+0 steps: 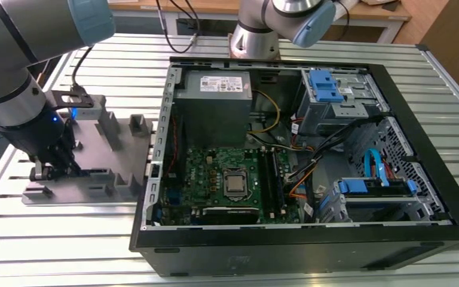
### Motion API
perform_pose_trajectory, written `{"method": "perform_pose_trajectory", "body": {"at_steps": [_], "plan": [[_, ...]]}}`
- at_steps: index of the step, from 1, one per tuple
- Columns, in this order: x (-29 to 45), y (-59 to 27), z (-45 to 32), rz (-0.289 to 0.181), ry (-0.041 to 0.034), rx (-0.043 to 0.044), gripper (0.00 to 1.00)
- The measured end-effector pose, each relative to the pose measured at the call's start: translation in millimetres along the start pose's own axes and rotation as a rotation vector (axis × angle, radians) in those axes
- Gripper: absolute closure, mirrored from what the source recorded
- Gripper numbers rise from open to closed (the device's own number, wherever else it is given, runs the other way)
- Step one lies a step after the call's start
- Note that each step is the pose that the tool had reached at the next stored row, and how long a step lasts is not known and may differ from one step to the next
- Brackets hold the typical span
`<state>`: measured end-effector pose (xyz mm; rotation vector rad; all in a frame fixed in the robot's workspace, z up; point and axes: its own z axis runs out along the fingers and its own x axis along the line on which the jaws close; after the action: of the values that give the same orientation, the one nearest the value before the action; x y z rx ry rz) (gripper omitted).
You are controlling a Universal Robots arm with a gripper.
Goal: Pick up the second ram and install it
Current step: 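Pick up the second ram and move it above second insertion slot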
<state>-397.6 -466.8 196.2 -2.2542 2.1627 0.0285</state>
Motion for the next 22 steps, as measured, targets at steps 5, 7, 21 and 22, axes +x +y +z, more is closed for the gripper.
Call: {"method": "perform_pose_trajectory", "body": {"at_steps": [5,7,21,22], "plan": [[0.0,0.0,0.0,0.000,-0.0033,0.0001,0.87],[0.0,0.0,0.0,0.000,-0.0043,0.0002,0.87],[-0.2,0.0,-9.5,0.000,-0.0071,0.0004,0.87],[-0.3,0.0,-11.2,0.000,-0.0071,0.0004,0.87]]}}
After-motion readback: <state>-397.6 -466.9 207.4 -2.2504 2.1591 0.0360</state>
